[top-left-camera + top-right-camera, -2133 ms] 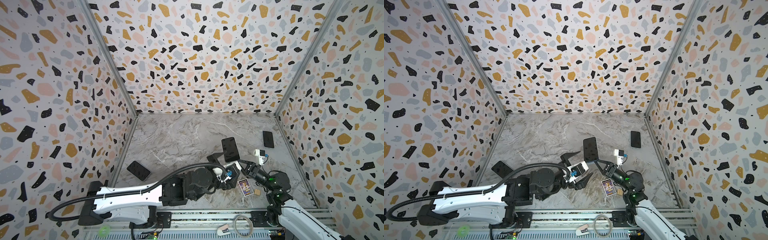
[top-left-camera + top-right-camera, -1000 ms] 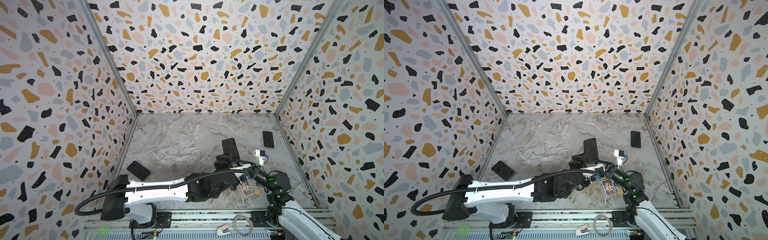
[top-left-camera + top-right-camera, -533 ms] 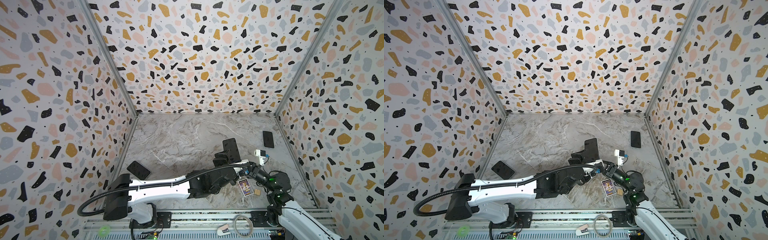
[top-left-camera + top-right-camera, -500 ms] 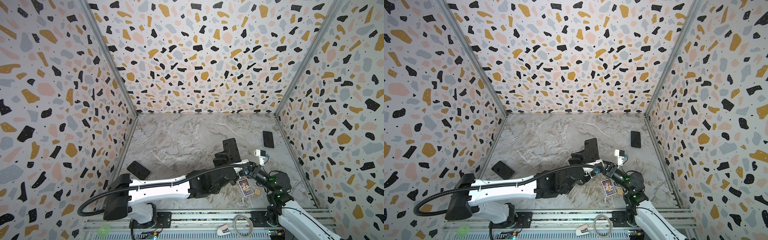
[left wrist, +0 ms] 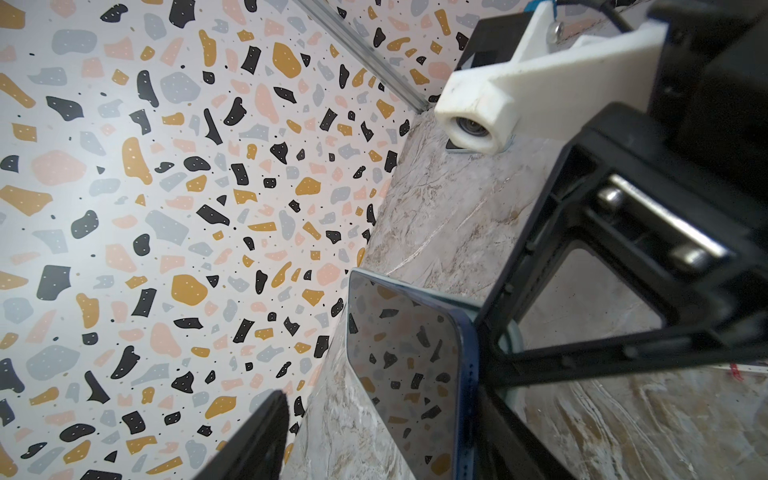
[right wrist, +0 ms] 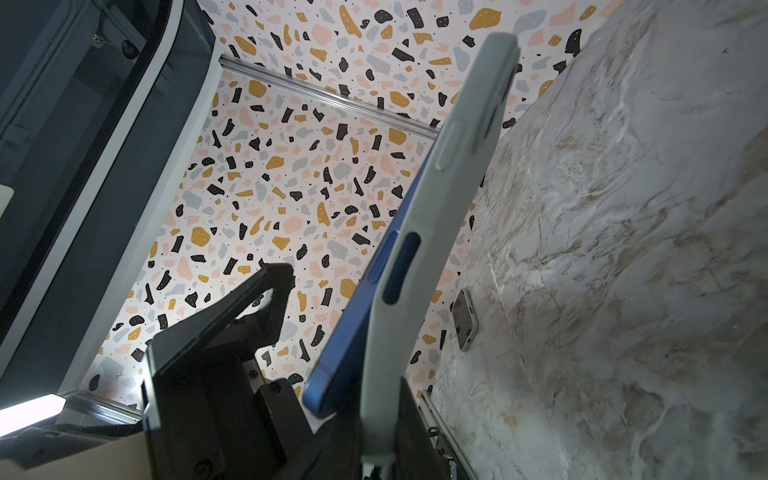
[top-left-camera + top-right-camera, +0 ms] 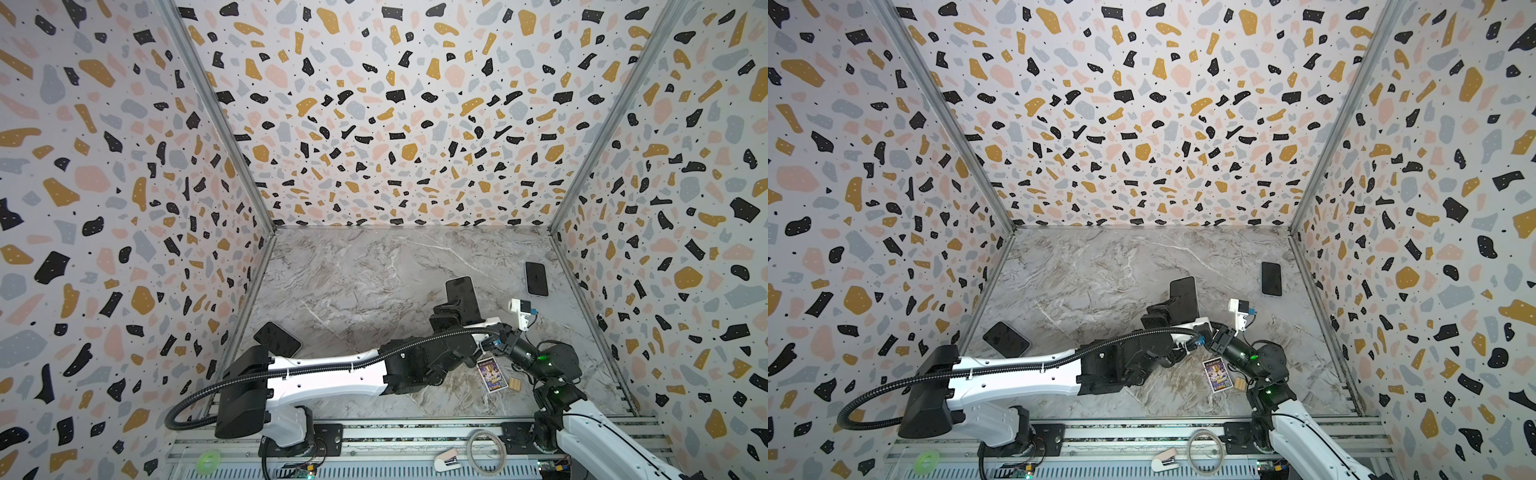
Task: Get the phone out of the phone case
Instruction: 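Close the left gripper on the mint case edge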
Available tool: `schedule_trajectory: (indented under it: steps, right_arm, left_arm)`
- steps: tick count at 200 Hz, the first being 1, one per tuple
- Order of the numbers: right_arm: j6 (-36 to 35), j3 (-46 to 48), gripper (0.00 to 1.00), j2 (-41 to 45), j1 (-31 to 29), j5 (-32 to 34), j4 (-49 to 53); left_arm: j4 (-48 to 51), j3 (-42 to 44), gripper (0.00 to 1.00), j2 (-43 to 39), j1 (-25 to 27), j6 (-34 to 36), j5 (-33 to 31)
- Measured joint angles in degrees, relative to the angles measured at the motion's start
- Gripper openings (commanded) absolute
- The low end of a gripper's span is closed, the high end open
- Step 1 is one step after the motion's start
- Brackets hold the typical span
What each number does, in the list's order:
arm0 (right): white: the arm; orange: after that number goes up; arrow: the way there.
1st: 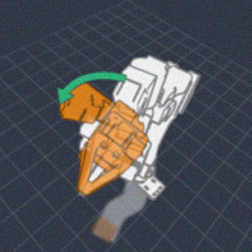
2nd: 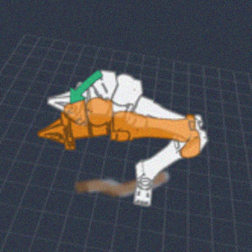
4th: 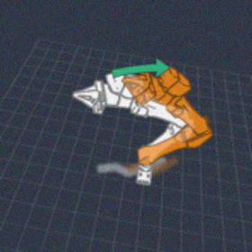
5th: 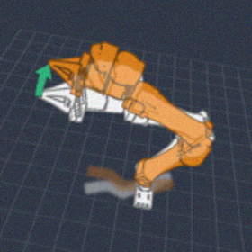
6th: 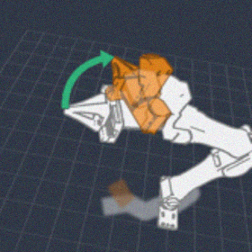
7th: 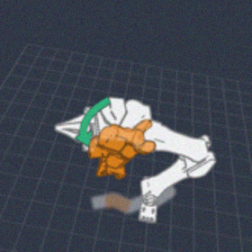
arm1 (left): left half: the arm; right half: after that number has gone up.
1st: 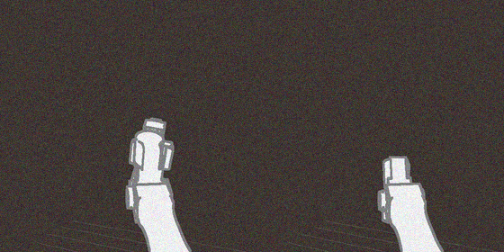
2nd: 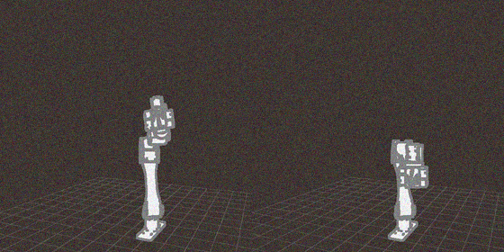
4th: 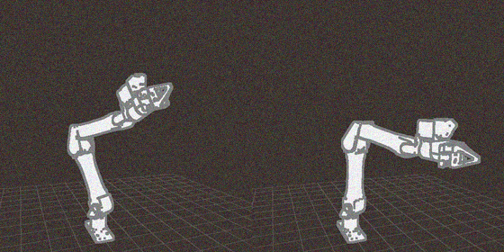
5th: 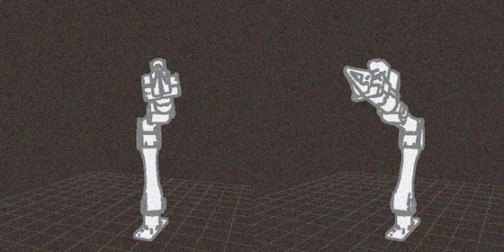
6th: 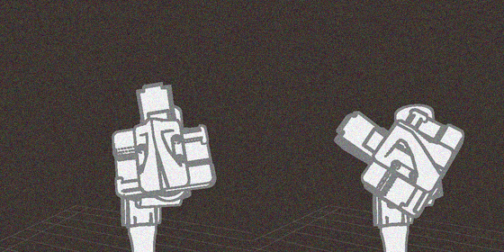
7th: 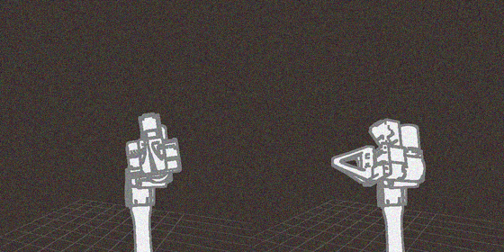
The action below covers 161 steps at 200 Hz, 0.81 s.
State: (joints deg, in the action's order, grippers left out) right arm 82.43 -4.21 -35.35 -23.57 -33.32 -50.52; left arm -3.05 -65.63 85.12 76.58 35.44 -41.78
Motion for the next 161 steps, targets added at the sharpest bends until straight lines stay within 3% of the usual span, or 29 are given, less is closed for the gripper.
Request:
schedule_trajectory:
  steps: [54, 161]
  right_arm:
    - [0.0, 0.0, 0.0, -0.2, 0.1, 0.3, 0.0]
    - [0.0, 0.0, 0.0, -0.2, 0.1, 0.3, -0.4]
  left_arm:
    - [-0.9, 0.0, 0.57, 0.8, -0.3, 0.8, 0.2]
    - [-0.9, 0.0, 0.35, 0.9, -2.5, 0.5, 7.0]
